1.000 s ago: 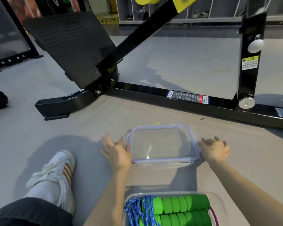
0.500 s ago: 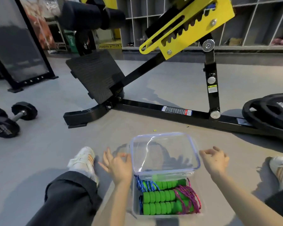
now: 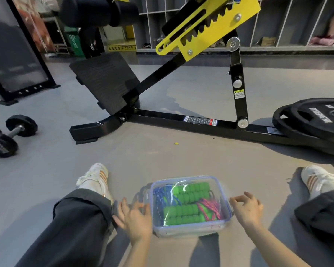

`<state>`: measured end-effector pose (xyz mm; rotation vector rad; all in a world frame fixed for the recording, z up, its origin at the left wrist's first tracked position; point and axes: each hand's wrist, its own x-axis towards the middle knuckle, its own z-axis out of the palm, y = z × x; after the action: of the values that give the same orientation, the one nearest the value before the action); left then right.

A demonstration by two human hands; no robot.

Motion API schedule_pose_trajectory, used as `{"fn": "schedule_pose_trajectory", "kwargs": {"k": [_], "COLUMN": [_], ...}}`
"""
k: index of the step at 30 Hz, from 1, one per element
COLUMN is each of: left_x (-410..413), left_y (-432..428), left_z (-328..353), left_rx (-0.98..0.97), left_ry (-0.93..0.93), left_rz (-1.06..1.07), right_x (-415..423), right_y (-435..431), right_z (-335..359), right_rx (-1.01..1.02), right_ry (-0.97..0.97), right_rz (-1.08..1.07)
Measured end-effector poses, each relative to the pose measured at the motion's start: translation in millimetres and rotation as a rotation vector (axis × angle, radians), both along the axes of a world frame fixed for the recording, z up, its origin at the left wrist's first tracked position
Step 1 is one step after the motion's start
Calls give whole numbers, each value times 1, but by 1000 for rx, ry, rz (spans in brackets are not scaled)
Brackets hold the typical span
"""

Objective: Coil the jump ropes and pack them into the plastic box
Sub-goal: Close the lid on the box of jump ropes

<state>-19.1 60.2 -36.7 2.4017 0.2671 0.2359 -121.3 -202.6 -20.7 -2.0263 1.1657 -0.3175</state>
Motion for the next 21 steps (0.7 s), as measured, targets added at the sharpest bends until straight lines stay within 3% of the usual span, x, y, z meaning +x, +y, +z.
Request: {"fn": "schedule_pose_trajectory", "kwargs": {"k": [13,16,21], "left_x": [5,3,7], "left_y": [-4,-6,-24], "left_z": [-10,-7,9], "left_rx": [105,174,357], "left_ry": [10,-108,-291], "left_rz": [-8,-33,-342], "right_x": [5,2,11], "right_y": [2,3,6], "right_z": [-8,-6,0], "right_rx": [-48,-44,-365], "right_ry": [34,43,26], "right_rz": [53,60,122]}}
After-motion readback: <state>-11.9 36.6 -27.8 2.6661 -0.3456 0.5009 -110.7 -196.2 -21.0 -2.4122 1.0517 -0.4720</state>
